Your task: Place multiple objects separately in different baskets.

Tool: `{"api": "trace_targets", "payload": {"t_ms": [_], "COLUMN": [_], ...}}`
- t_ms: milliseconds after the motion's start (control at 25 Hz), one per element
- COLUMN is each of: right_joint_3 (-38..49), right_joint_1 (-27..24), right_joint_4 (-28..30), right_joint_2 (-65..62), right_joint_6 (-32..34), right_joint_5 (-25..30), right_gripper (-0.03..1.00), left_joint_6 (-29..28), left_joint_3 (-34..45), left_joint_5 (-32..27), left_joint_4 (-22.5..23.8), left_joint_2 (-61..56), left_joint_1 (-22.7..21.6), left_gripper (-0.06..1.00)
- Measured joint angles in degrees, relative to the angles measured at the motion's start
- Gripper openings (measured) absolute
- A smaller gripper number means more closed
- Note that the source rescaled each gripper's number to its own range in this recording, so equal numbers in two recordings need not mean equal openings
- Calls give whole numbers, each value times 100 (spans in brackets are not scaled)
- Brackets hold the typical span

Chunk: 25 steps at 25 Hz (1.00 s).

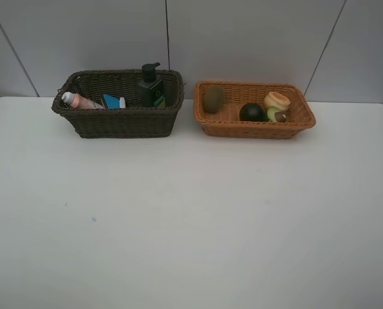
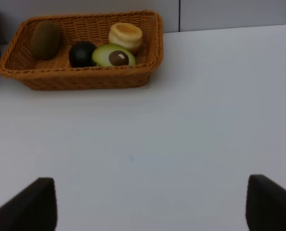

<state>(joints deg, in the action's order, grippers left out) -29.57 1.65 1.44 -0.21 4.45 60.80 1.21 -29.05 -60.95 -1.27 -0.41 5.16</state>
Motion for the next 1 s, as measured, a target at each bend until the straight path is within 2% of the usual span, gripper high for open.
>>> {"api": "trace_targets", "payload": {"t_ms": [1000], "right_joint_3": [0], "right_joint_1": [0], "right_joint_4": [0], "right_joint_2": [0], "right_joint_6": [0], "right_joint_5": [0], "right_gripper": [100], "left_joint_6": [0], "left_joint_3": [0], "left_joint_5": [0], "left_joint_4": [0], "left_joint_2": [0], "left_joint_1": [0], "left_gripper": [100]}}
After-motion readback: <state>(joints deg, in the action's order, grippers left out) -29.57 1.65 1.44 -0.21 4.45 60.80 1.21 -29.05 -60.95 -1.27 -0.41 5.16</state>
